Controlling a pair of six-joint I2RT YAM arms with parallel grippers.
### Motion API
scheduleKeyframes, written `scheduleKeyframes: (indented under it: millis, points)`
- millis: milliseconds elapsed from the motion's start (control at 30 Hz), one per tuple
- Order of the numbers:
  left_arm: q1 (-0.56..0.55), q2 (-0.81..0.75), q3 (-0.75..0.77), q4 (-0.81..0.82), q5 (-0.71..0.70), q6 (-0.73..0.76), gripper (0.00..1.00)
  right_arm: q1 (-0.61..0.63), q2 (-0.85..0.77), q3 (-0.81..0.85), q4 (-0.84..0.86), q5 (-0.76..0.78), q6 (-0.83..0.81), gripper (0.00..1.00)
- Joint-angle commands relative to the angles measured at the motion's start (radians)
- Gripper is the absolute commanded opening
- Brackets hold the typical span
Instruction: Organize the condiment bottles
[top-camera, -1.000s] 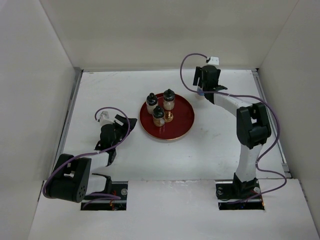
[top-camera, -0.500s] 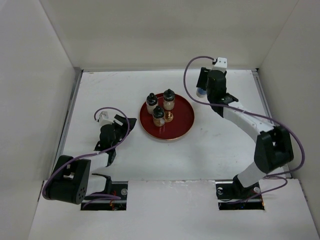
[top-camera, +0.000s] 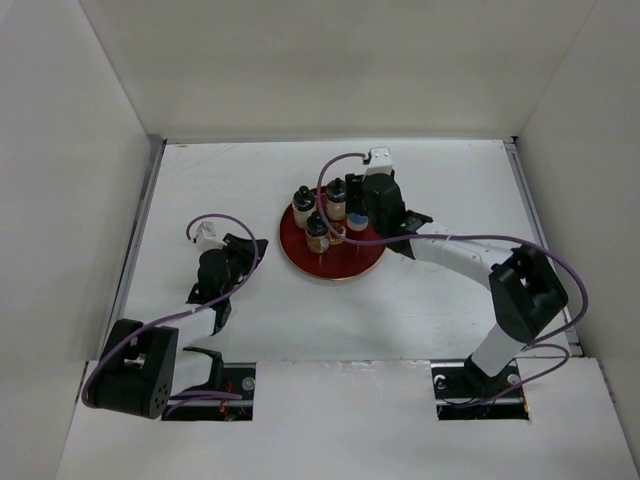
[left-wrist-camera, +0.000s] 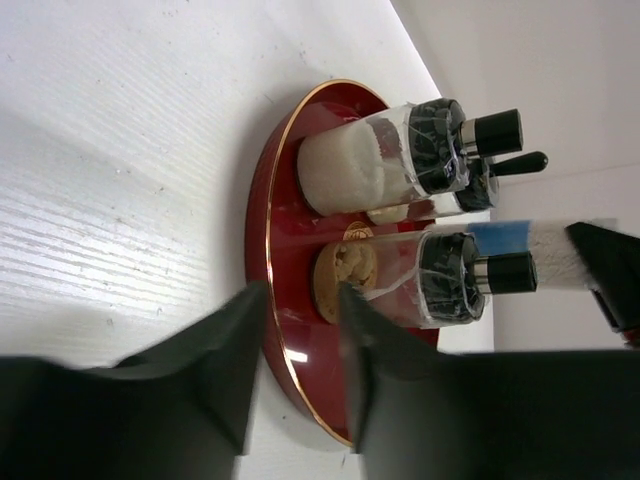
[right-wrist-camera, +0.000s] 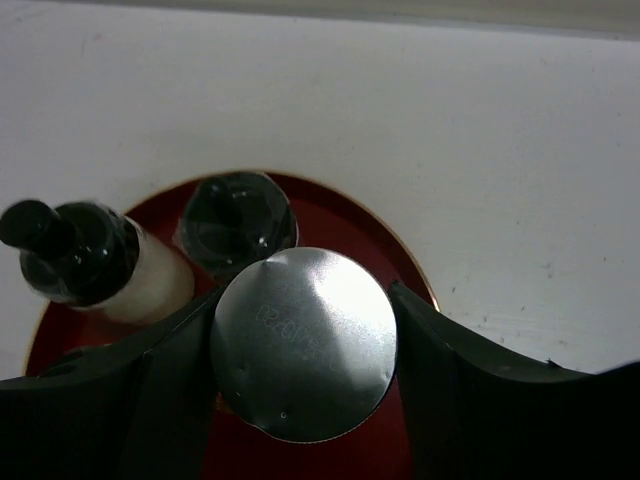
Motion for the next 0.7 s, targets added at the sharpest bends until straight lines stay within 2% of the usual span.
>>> scheduleKeyframes:
  millis: [0, 67, 167, 333, 467, 533, 567, 633, 667]
  points:
    - [-0.006, -0.025, 0.015, -0.017, -0.017, 0.029, 0.2, 0.013, -0.023, 0.005, 0.097, 0.038, 0.007, 0.59]
    - [-0.009, -0.038, 0.02, -0.034, -0.019, 0.029, 0.11, 0.016, -0.019, -0.005, 0.092, 0.044, 0.007, 0.59]
    - [-0.029, -0.062, 0.02, -0.042, -0.059, 0.033, 0.04, 0.019, -0.013, -0.034, 0.086, 0.042, 0.027, 0.59]
    - [-0.045, -0.091, 0.033, -0.105, -0.103, 0.05, 0.02, 0.038, -0.012, -0.08, 0.071, 0.05, 0.053, 0.62]
    - [-0.055, -0.105, 0.043, -0.128, -0.117, 0.058, 0.02, 0.044, -0.01, -0.105, 0.072, 0.039, 0.079, 0.67]
    - [-0.069, -0.111, 0.05, -0.132, -0.126, 0.073, 0.03, 0.052, -0.016, -0.117, 0.077, 0.041, 0.087, 0.74]
    - [-0.071, -0.114, 0.053, -0.138, -0.126, 0.079, 0.06, 0.055, -0.022, -0.12, 0.077, 0.044, 0.089, 0.82]
    - [-0.071, -0.11, 0.061, -0.148, -0.126, 0.085, 0.15, 0.062, -0.056, -0.131, 0.077, 0.054, 0.089, 0.99]
    - [-0.071, -0.104, 0.064, -0.151, -0.129, 0.087, 0.21, 0.065, -0.082, -0.142, 0.078, 0.062, 0.089, 1.0]
